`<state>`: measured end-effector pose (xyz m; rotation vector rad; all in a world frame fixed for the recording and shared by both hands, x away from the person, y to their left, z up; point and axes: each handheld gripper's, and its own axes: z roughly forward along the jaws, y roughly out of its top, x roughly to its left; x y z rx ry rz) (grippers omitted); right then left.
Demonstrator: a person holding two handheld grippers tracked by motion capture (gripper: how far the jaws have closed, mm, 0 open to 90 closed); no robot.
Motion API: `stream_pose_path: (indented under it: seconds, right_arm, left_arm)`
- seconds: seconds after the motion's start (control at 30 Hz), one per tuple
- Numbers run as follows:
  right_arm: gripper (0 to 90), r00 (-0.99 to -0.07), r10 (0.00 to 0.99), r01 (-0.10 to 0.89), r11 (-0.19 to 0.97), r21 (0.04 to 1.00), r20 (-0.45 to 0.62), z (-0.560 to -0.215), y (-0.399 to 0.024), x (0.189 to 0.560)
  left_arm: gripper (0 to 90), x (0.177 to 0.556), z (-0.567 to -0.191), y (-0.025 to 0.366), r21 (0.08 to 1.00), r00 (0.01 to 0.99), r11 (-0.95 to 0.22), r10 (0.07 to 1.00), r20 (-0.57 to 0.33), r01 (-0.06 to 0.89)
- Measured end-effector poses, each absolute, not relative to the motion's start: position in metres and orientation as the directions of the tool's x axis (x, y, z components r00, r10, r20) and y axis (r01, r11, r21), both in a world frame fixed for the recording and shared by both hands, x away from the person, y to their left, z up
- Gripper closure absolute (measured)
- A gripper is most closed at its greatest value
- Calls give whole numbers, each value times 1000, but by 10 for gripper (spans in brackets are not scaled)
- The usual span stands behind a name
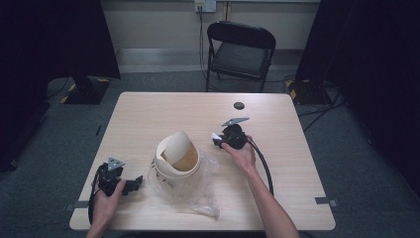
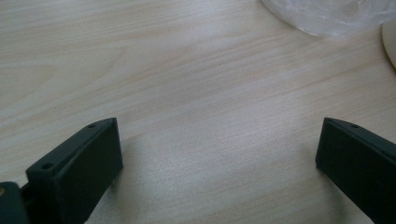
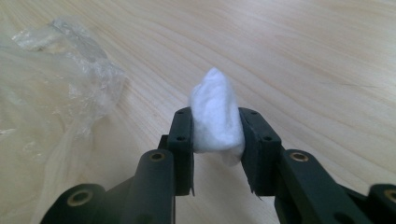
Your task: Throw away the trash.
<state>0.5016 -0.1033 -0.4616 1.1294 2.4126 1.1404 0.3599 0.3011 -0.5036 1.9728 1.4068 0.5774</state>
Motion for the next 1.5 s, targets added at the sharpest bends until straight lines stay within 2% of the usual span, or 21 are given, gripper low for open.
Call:
stream_pose_path:
  seconds: [0.17, 0.5, 0.8, 1.1, 1.5]
  right_arm:
    - [682, -670, 729, 553, 369, 747, 137, -455, -107, 497]
    - [695, -672, 731, 537, 374, 756, 115, -449, -110, 490]
    - [709, -683, 713, 525, 326, 786, 160, -439, -114, 476]
    - [717, -701, 696, 486, 309, 817, 155, -417, -111, 459]
    - [719, -745, 659, 420, 342, 841, 104, -396, -106, 432]
  left_arm:
    - [0, 360, -504, 301, 715, 330, -222, 944, -13, 663]
    - [0, 360, -504, 301, 715, 329, -222, 944, -11, 663]
    - [0, 359, -503, 301, 713, 337, -231, 942, -8, 662]
    - [0, 359, -504, 301, 714, 337, -230, 941, -9, 661]
    - [0, 359, -504, 301, 714, 336, -230, 942, -8, 662]
